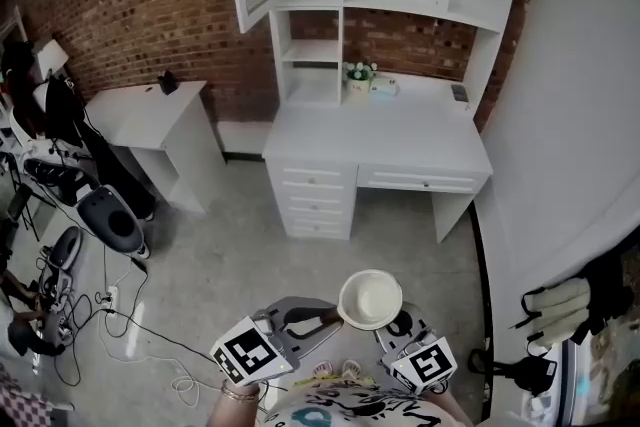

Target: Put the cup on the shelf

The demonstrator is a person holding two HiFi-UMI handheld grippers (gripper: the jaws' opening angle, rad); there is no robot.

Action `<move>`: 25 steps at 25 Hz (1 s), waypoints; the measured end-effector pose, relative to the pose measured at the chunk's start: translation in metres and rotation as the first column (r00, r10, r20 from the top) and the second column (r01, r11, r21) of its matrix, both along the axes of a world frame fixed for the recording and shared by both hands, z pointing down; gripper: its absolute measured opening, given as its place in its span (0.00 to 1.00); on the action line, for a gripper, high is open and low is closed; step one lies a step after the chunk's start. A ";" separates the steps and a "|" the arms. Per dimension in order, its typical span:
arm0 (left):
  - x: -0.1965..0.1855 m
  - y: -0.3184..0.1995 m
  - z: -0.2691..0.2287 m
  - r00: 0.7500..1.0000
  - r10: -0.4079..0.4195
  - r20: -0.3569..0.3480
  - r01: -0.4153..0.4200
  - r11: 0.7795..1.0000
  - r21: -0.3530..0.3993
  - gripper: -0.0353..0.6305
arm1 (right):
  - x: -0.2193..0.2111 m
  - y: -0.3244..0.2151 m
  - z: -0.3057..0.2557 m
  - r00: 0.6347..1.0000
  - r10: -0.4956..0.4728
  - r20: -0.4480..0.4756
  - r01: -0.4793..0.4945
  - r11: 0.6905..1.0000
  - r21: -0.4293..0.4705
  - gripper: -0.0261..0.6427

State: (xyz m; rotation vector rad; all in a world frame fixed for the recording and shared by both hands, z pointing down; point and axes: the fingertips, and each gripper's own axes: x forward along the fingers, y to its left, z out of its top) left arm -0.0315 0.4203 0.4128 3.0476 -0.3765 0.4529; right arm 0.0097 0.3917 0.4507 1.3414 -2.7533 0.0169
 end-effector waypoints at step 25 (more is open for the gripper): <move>-0.037 -0.023 -0.001 0.999 0.030 -0.034 -0.030 1.000 0.006 0.14 | -0.035 -0.027 -0.004 0.999 0.048 0.007 -0.048 0.999 0.005 0.08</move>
